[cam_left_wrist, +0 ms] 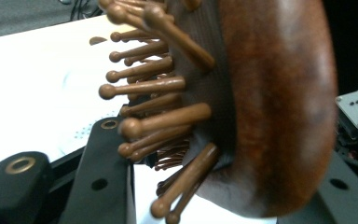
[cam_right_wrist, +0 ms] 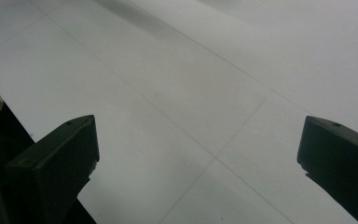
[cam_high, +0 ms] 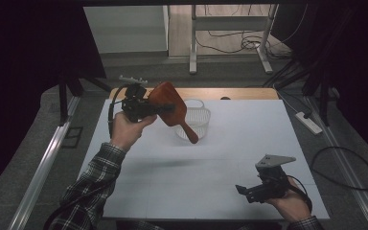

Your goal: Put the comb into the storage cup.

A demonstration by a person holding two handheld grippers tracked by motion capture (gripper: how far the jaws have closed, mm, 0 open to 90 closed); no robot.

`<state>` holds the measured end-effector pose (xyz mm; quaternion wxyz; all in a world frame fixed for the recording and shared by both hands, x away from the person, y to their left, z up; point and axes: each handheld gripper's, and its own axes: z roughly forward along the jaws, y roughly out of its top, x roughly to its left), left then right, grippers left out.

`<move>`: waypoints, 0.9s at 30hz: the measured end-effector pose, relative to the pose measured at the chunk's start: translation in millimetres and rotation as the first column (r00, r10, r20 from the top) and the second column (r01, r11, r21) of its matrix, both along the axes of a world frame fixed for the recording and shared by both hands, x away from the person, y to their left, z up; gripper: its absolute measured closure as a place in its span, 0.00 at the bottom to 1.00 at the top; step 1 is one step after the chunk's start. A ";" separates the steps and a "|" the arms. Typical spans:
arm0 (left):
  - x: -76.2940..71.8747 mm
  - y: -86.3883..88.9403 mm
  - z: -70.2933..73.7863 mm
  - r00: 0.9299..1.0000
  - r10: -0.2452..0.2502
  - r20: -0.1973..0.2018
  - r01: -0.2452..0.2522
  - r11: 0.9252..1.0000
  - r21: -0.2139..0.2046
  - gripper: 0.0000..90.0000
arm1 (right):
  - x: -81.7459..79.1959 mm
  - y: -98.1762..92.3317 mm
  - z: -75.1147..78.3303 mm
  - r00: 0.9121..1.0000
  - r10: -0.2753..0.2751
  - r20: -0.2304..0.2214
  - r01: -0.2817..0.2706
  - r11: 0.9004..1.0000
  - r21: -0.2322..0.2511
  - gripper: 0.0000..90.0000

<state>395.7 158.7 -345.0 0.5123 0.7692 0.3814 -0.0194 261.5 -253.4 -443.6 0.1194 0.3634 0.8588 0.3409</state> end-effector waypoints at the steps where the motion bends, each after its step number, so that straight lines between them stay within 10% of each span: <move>1: 1.0 0.3 0.9 1.000 0.004 0.000 -0.004 1.000 0.001 0.63 | -1.4 -3.1 -0.4 1.000 -0.009 0.000 0.009 1.000 -0.003 0.00; 27: 38.3 0.9 9.9 0.996 0.089 -0.001 -0.089 0.996 0.004 0.63 | -27.4 -41.4 -2.2 0.989 -0.145 -0.015 0.145 0.989 -0.003 0.00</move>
